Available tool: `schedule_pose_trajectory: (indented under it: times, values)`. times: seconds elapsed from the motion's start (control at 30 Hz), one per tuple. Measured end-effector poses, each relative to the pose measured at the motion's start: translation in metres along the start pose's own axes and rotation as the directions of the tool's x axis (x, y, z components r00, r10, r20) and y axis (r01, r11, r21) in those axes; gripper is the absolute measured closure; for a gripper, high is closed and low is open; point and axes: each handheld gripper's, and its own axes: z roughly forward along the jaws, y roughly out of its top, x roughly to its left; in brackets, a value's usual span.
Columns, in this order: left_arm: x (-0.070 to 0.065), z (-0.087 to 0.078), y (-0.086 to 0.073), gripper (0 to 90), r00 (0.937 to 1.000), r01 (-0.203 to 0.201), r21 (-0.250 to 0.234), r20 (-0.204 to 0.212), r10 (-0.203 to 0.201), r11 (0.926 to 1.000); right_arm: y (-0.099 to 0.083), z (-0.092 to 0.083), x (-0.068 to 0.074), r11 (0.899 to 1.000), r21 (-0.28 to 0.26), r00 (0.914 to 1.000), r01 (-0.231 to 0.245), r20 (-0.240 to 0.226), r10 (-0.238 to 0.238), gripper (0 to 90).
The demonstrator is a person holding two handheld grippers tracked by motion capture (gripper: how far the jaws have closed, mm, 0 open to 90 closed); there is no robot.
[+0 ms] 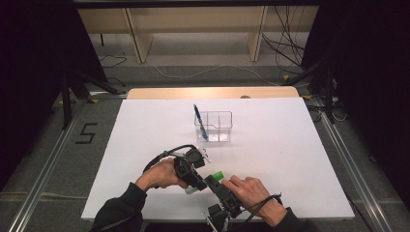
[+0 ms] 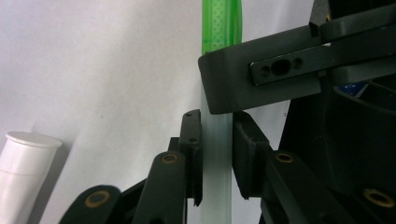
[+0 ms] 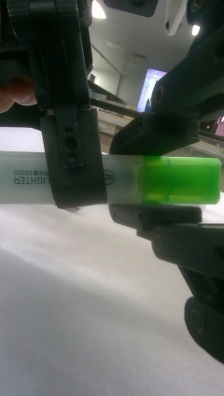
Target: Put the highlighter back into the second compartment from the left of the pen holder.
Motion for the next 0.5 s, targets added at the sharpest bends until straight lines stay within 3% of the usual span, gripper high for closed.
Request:
schedule_pose_trajectory:
  times: [0.2, 0.37, 0.5]
  values:
    - [0.001, 0.0, -0.001, 76.4, 0.9997, 0.016, -0.009, 0.02, -0.016, 0.9998, 0.0, 0.0, -0.001, 1.0, -0.001, 1.0, 0.006, -0.006, -0.006, 66.0]
    - [0.003, -0.005, -0.002, 76.4, 0.9996, 0.024, -0.019, 0.015, -0.024, 0.9995, -0.004, -0.002, -0.004, 1.0, 0.007, 0.9999, -0.002, 0.01, 0.002, 54.2]
    - [0.007, -0.012, -0.007, 76.4, 0.9988, 0.048, -0.053, 0.005, -0.048, 0.9974, -0.009, -0.006, -0.009, 0.997, 0.002, 0.9969, -0.073, 0.029, 0.073, 48.2]
